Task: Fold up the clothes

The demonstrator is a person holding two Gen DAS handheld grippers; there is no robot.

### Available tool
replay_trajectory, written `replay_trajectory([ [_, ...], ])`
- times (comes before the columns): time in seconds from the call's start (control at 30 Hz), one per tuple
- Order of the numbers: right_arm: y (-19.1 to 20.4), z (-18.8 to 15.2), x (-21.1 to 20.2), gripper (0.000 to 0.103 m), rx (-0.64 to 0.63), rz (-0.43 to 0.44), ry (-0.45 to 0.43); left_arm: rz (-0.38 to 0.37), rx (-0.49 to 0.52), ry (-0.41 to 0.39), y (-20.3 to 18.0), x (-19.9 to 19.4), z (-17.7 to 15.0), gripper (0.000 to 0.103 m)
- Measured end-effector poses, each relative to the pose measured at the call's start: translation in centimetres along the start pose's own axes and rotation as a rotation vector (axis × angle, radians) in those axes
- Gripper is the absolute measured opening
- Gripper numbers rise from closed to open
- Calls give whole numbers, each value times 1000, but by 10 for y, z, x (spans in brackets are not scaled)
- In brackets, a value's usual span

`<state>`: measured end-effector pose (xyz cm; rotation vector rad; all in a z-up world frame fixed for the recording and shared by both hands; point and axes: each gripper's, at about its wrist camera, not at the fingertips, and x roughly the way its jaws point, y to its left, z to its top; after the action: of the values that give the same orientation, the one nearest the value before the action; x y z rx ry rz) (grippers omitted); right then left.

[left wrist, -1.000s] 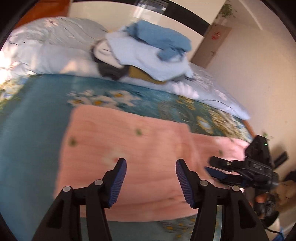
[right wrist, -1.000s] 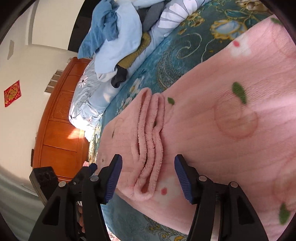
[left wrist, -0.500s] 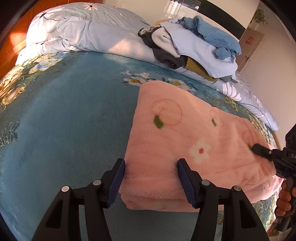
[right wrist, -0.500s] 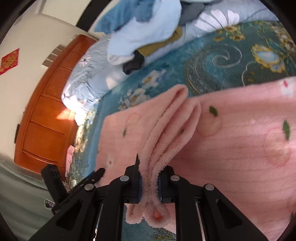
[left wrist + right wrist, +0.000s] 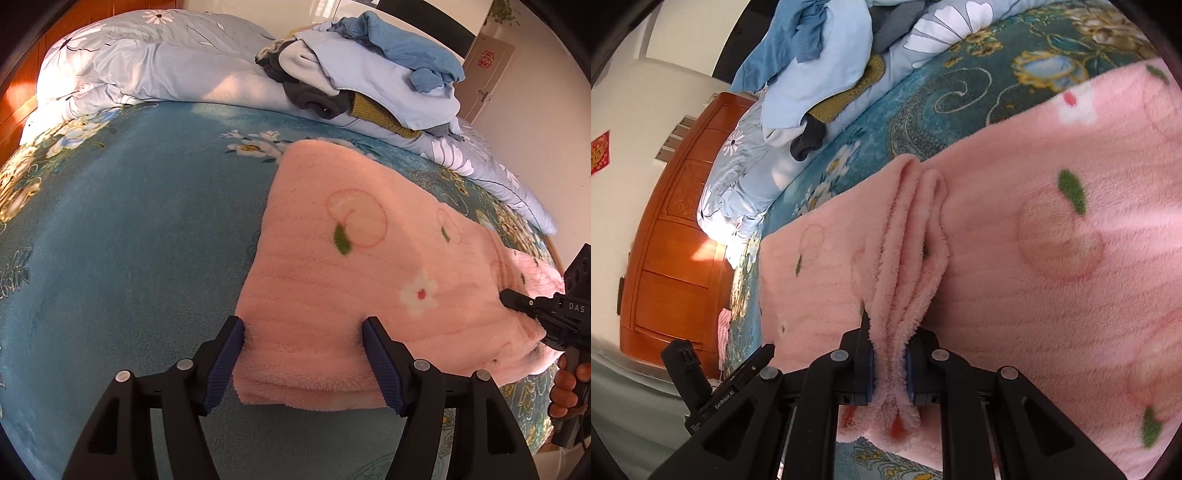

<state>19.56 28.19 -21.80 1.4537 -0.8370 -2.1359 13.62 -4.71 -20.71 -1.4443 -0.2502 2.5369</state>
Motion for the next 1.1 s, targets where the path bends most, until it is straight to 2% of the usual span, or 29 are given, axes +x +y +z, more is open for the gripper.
replay_trajectory([
  [0.17,0,1,-4,13,-19,-19,-7,12,3,-5,-6,-5,-2,70],
  [0.27,-5,-2,4,14,-8,-22,24,30,2,-3,-9,-6,-2,70],
  [0.37,-3,-5,-10,19,-13,31,-6,35,-1,-5,-11,-9,0,70],
  [0.4,-3,-6,-21,21,-4,52,-29,40,2,-11,-12,-12,2,70],
  [0.43,-6,-7,-36,30,8,67,-65,44,5,-17,-13,-14,3,70],
  [0.47,-9,-9,-51,43,19,82,-101,42,11,-33,-17,-19,5,70],
  [0.57,-47,-29,-117,56,122,44,-266,26,37,-82,-31,-34,11,70],
  [0.63,-73,-42,-161,69,191,17,-376,-25,87,-103,-52,-41,18,70],
  [0.67,-89,-52,-181,72,243,-29,-435,-53,119,-100,-65,-40,21,70],
  [0.77,-139,-81,-240,74,401,-173,-613,-96,221,-69,-110,-21,24,70],
  [0.8,-152,-87,-251,74,452,-189,-651,-101,256,-58,-126,-12,24,70],
  [0.83,-166,-90,-256,75,496,-169,-676,-105,292,-47,-143,-4,24,70],
  [0.93,-182,-81,-243,75,553,-108,-669,-47,397,-8,-182,25,20,70],
  [1.1,-208,-65,-219,75,646,-5,-656,24,496,70,-208,59,6,70],
])
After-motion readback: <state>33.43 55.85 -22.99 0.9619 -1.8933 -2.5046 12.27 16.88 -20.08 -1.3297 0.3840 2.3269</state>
